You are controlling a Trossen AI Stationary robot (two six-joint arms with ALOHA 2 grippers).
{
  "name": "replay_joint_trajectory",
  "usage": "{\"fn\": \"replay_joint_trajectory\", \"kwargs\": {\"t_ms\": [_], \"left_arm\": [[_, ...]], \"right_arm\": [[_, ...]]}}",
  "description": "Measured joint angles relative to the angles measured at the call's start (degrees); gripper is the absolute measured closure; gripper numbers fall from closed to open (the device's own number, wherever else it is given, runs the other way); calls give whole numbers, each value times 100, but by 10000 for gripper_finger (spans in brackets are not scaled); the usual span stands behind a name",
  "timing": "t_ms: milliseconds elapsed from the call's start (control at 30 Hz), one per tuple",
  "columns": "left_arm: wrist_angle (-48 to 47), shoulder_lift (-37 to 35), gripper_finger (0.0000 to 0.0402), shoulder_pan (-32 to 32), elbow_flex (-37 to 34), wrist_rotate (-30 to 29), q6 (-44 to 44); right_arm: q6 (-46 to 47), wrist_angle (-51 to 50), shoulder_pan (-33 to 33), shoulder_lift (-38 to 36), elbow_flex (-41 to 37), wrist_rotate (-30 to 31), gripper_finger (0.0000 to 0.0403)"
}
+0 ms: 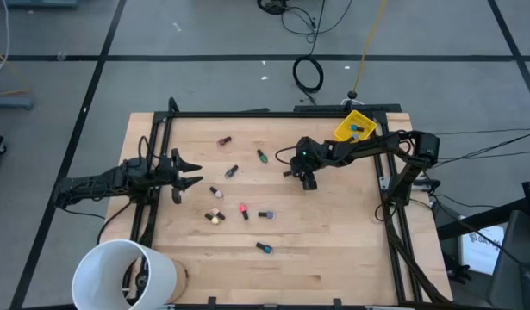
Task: Pick & Place Nail Polish
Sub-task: Put the purple nail polish bottle into the yellow bin
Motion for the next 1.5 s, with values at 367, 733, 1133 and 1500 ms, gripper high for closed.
{"fn": "replay_joint_trajectory", "kwargs": {"t_ms": [367,733,1133,1500], "left_arm": [[-1,1,224,0,0,-2,0],[0,0,224,-2,1,-2,0],[0,0,224,-2,1,-2,2],[0,1,224,0,-1,-2,0]], "right_arm": [[280,-140,4,41,-2,-177,281],[525,-291,46,12,-24,-932,311],[1250,360,304,-507,-35,-2598,311],[1922,1615,900,-777,-28,-4245,311]]}}
